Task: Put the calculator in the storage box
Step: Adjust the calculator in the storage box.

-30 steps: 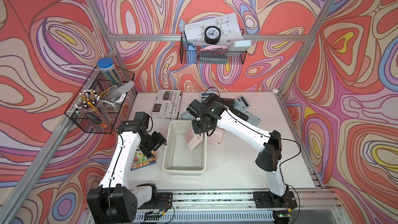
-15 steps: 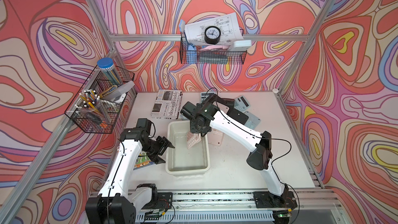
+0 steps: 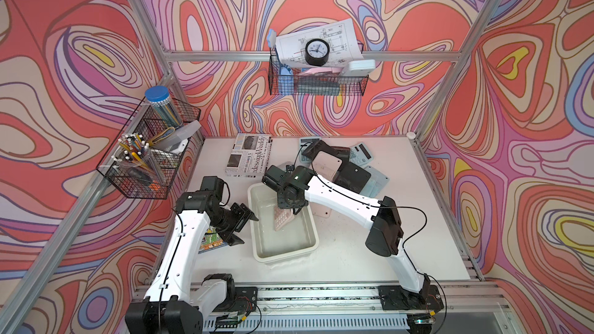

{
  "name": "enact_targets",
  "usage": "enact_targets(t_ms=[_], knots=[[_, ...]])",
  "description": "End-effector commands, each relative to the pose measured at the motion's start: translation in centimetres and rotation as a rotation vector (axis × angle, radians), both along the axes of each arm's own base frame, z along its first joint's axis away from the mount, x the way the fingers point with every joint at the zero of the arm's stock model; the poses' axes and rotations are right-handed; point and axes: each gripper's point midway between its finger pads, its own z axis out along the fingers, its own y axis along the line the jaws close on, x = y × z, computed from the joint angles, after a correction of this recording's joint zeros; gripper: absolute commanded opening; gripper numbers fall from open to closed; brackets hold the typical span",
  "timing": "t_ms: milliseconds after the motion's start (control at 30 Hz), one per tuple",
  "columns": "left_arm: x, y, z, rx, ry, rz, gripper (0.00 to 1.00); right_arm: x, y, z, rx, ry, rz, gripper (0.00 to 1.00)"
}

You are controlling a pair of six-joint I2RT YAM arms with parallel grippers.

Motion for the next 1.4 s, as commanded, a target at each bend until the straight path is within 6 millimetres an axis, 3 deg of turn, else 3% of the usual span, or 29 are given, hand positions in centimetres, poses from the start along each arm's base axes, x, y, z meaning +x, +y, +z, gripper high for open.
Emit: enact_targets(t_ms=[0,300,333,367,467,800,1033,1200,1367], knots=[[-0.7,0.8,-0.1,0.044,0.021,-0.021,0.76,1.1,1.3,0.9,0.068,-0.080,0.010,0.00],[-0.6,1.0,-0.2,0.055,0.027,-0.023,0.76,0.9,1.5,-1.3,0.030,-0.061,0.043,0.00],[-0.6,1.0,-0.2,0.055,0.027,-0.022,0.76,1.0,1.5,-1.3,0.020,-0.064,0.051,0.12],[-0.6,1.0,-0.3,0.056,0.028,-0.022,0.76,1.1,1.4,-1.1,0.012,-0.068,0.058,0.17],[-0.4,1.1,-0.2,0.054,0.025,-0.017,0.76,1.7,1.6,0.1,-0.003,-0.105,0.087,0.30],[0.2,1.3,-0.2,0.062,0.024,-0.012,0.76,3.6,1.6,6.8,0.023,-0.223,0.153,0.55],[1.2,1.7,0.3,0.081,0.025,-0.010,0.81,3.2,-1.0,11.6,0.078,-0.273,0.201,0.79],[3.0,1.5,0.6,0.062,0.006,-0.007,0.90,2.3,-3.7,12.4,0.123,-0.264,0.222,0.98],[4.5,1.8,0.0,0.080,0.024,-0.041,0.99,2.4,-7.4,12.5,0.114,-0.272,0.149,0.98]])
